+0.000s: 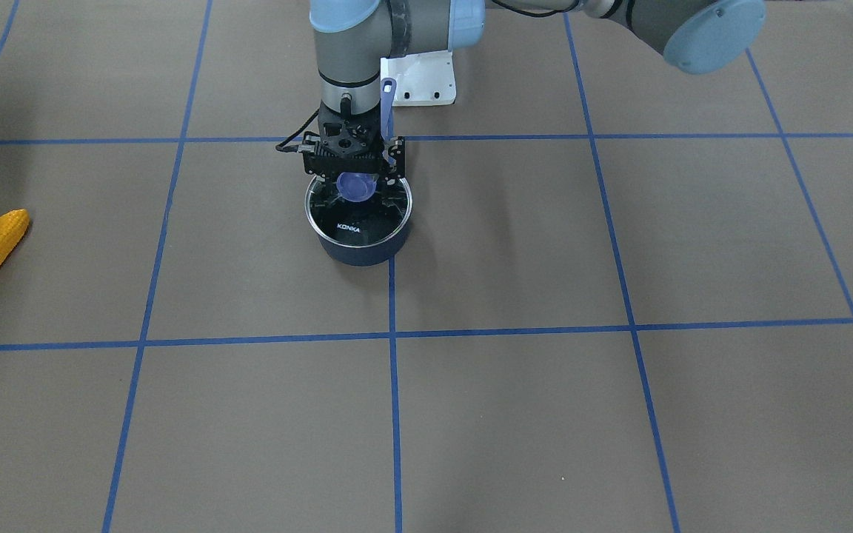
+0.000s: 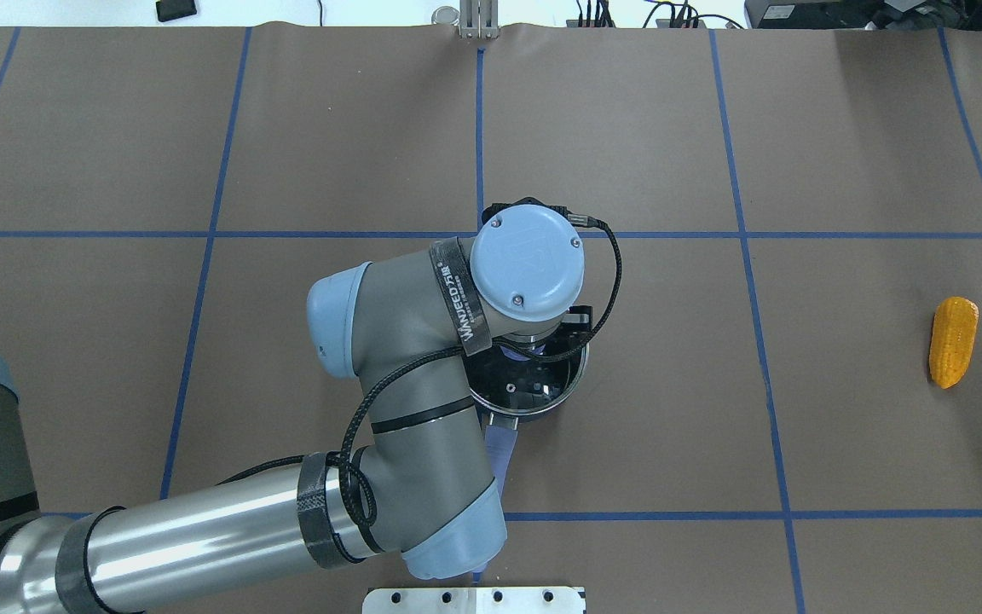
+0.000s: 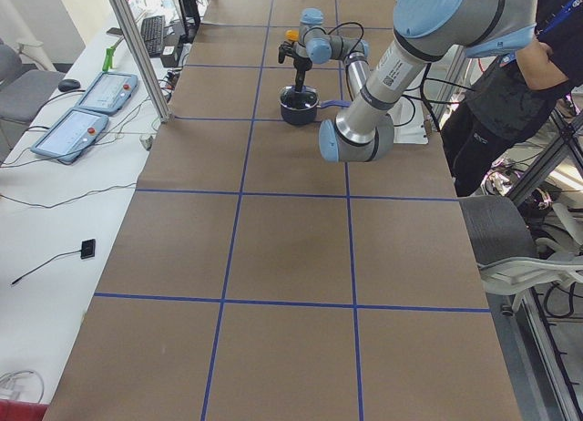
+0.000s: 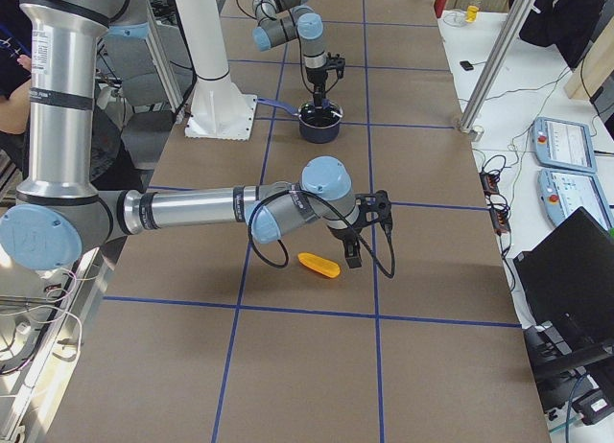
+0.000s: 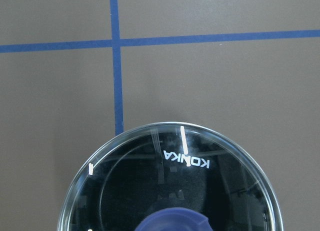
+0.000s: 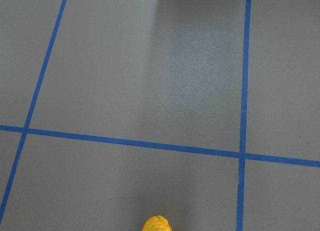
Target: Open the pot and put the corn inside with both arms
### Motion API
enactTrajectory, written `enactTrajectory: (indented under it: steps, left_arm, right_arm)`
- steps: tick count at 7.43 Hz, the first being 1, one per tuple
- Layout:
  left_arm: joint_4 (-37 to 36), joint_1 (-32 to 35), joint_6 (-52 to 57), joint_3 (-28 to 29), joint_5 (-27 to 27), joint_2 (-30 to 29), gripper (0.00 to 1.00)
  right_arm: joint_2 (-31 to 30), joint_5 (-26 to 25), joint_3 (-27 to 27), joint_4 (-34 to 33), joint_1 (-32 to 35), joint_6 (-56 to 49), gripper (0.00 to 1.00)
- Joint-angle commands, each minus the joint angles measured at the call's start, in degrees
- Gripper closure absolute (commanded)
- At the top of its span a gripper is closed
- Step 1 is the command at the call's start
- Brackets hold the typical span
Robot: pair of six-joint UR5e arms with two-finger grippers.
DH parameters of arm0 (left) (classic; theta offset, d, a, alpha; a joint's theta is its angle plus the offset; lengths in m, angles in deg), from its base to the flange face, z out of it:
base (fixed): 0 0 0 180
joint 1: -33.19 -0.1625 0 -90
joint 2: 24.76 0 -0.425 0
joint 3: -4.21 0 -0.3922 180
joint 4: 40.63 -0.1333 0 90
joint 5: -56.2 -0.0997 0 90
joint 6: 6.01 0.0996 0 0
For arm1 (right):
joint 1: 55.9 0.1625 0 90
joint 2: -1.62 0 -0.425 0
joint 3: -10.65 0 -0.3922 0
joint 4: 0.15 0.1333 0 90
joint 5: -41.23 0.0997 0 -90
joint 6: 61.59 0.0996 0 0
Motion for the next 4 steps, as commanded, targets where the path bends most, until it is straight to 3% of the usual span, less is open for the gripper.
enactTrajectory:
  steps: [1,4]
  left_arm:
    - [0.0,0.0,0.0,-0.1,-0.5,0.0,0.56]
    - [-0.4,0.3,0.6,-4.1,-0.4,0.2,1.00]
  right_arm:
    - [0.0,0.0,0.0,0.0,0.0,0.0,0.00]
    - [0.2,0.0,0.0,0.0,0.0,-0.1,0.00]
